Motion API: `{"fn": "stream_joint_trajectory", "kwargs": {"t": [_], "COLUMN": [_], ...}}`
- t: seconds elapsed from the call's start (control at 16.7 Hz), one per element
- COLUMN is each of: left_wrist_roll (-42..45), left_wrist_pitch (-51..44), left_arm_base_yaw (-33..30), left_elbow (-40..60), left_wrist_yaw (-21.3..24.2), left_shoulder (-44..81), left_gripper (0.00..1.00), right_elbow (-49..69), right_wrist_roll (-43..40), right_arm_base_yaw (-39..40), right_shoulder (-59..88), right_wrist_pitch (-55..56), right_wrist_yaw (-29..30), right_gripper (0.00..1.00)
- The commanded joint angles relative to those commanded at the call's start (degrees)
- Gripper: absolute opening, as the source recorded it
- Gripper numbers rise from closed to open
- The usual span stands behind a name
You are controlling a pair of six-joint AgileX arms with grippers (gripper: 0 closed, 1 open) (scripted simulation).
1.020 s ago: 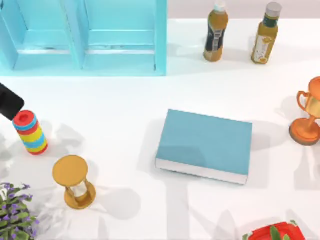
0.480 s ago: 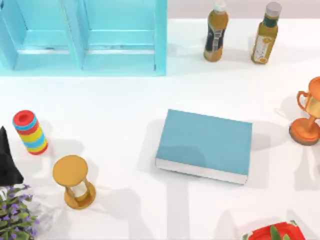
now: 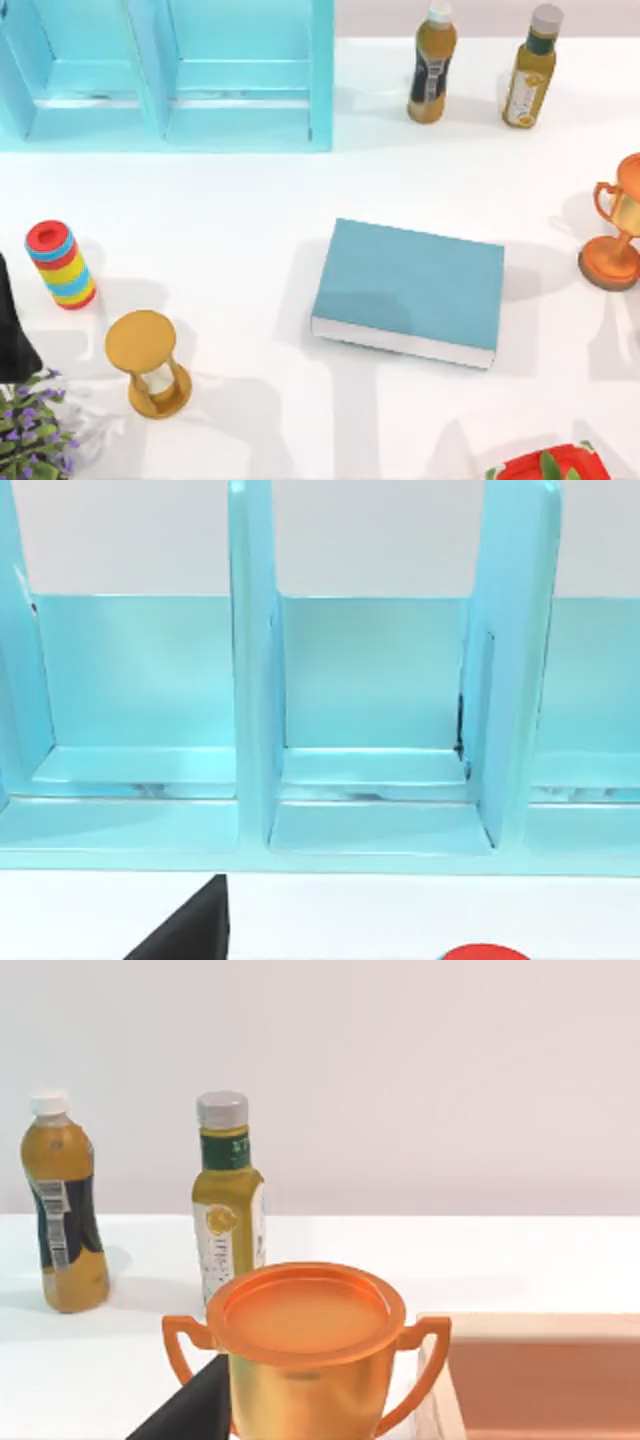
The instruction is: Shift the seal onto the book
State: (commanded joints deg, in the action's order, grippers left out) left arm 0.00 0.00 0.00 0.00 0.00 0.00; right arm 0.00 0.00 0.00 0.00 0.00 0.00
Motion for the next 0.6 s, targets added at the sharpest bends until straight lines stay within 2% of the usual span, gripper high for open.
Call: {"fn": "stream_joint_trajectory", "kwargs": {"t": [0.3,0.6], "left_wrist_roll": [0.0,0.0], "left_wrist_pitch": [0.0,0.0], "left_arm_base_yaw": [0.0,0.0], "left_elbow": [0.0,0.0], "left_wrist_yaw": [0.0,0.0], "left_shoulder": [0.0,0.0], "left_gripper": [1.00,1.00], "right_elbow": [3.2,19.0], "right_wrist_roll": [-1.1,-5.9], "right_arm_base_yaw": [-0.9,-4.8], "right_shoulder": [3.6,21.7], "right_wrist_pitch": [-3.5,-18.6], "right_wrist_yaw": [-0.1,-0.5], "right_gripper": [1.00,1.00]}}
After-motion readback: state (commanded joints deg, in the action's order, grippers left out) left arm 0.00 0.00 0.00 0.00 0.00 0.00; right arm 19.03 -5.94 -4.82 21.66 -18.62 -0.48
